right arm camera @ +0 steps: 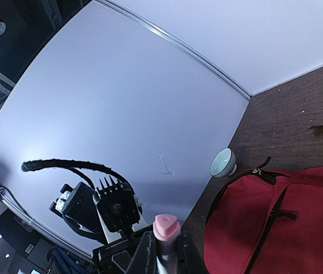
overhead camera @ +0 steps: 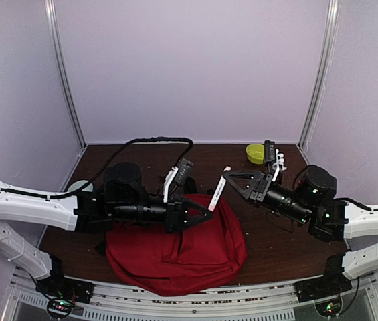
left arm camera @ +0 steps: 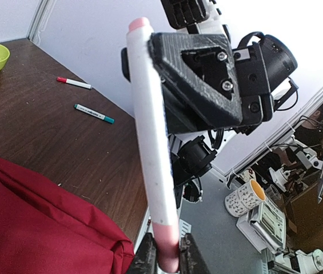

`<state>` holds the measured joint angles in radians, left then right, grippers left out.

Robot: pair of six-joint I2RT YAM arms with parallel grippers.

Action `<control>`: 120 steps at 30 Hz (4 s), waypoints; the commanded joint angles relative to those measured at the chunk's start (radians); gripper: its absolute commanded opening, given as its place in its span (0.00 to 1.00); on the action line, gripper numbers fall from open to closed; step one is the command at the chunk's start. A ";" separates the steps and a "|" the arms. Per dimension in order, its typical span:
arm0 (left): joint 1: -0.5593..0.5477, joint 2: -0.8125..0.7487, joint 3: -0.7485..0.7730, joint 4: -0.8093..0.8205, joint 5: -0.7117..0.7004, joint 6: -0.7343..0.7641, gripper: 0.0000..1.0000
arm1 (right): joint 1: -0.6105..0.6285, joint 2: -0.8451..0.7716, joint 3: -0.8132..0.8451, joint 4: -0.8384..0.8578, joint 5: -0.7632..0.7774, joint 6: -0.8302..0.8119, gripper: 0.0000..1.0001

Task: Pack the student bag
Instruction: Pass from the right arm to the left, then place the pen in the lower front pocket of the bag.

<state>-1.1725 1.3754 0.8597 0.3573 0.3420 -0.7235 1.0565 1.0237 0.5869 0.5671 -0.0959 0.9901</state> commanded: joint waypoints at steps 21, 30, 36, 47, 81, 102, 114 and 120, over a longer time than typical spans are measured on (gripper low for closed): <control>-0.004 -0.045 0.022 -0.103 -0.099 0.053 0.00 | 0.011 -0.096 0.068 -0.166 0.025 -0.190 0.53; -0.004 -0.083 0.003 -0.161 -0.152 0.064 0.00 | 0.008 -0.163 0.086 -0.333 0.130 -0.271 0.84; -0.004 -0.120 0.003 -0.273 -0.208 0.072 0.00 | 0.006 -0.202 0.117 -0.463 0.208 -0.359 0.96; -0.004 -0.282 -0.049 -0.581 -0.388 0.093 0.00 | -0.048 -0.246 0.126 -0.616 0.352 -0.472 1.00; -0.016 -0.534 -0.211 -0.946 -0.393 -0.014 0.00 | -0.200 -0.060 0.111 -0.628 0.277 -0.362 1.00; -0.024 -0.121 -0.017 -0.833 -0.301 0.015 0.00 | -0.222 -0.084 0.098 -0.663 0.275 -0.360 1.00; -0.024 -0.018 0.073 -0.843 -0.314 -0.003 0.00 | -0.240 -0.123 0.073 -0.673 0.277 -0.358 1.00; -0.023 0.036 0.134 -0.836 -0.326 -0.014 0.00 | -0.243 -0.129 0.058 -0.666 0.274 -0.353 1.00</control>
<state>-1.1923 1.3804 0.9337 -0.5240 0.0292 -0.7288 0.8200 0.9100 0.6659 -0.1005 0.1795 0.6319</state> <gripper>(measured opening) 0.093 0.999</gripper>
